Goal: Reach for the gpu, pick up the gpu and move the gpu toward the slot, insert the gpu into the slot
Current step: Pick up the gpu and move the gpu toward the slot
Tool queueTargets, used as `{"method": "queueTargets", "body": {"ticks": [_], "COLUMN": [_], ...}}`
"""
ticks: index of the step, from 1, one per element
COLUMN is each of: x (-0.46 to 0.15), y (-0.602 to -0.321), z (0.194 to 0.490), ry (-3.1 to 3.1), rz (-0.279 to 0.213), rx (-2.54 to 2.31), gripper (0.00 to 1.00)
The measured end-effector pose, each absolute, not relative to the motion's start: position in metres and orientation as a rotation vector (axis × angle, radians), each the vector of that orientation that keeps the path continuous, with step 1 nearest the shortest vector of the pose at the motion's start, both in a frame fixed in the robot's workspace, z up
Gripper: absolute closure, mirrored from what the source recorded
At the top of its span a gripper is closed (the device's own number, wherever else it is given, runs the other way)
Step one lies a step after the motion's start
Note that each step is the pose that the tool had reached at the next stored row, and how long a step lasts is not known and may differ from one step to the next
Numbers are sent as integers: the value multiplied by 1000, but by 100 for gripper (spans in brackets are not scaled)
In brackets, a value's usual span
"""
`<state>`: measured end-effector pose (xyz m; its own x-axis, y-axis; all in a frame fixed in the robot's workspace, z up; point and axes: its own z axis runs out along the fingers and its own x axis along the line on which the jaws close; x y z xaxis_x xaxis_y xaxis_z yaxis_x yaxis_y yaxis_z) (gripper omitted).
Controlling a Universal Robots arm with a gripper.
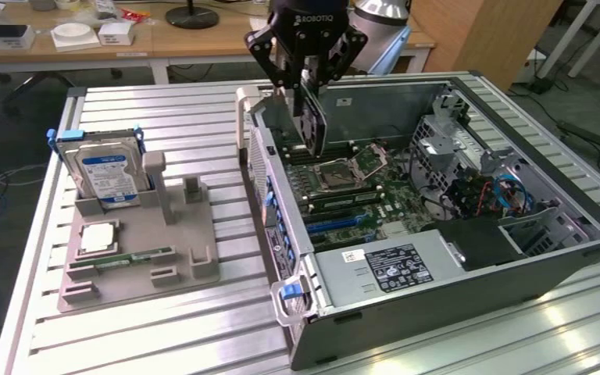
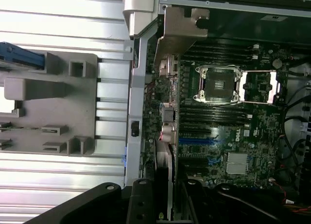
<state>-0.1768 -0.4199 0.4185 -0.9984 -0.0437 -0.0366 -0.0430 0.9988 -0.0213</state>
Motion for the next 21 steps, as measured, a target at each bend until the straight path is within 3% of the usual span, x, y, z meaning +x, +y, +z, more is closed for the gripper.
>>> {"method": "queueTargets", "body": {"ticks": [21], "x": [-132], "y": [-420], "z": [417], "ry": [3103], "rz": [-32], "rx": [-71], "gripper": [73]}}
